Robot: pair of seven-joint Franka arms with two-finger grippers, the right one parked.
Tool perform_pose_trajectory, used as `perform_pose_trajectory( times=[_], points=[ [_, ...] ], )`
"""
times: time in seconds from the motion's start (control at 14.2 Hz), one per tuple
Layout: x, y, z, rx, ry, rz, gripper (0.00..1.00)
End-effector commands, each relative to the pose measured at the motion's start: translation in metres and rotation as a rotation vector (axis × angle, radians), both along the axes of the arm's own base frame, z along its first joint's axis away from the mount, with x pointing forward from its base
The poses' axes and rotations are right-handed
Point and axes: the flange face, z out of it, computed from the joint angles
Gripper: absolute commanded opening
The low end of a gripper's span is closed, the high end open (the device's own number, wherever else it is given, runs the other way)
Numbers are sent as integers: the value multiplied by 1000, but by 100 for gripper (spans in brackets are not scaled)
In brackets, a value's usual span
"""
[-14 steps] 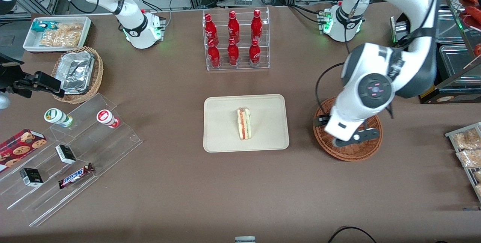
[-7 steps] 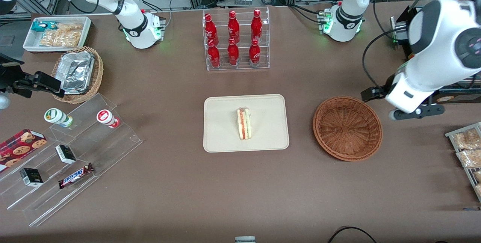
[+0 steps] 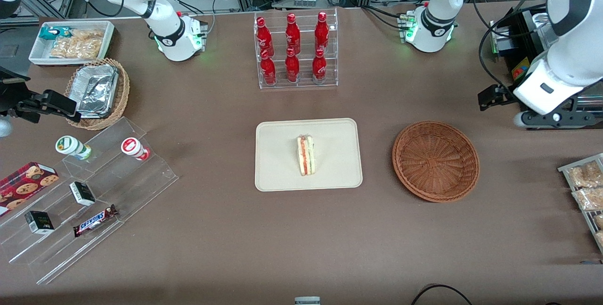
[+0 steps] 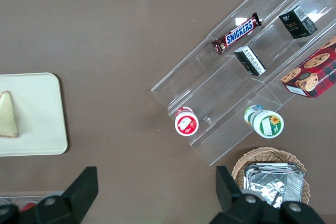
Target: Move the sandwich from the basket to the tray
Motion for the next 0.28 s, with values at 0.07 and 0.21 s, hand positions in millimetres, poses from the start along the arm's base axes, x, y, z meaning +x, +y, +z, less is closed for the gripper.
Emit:
perform_pose_trajectory(
  times=[0.07,0.21],
  points=[
    [-25,16,32,18,13,5,100],
    [-28,25,35,14,28,26,100]
  ],
)
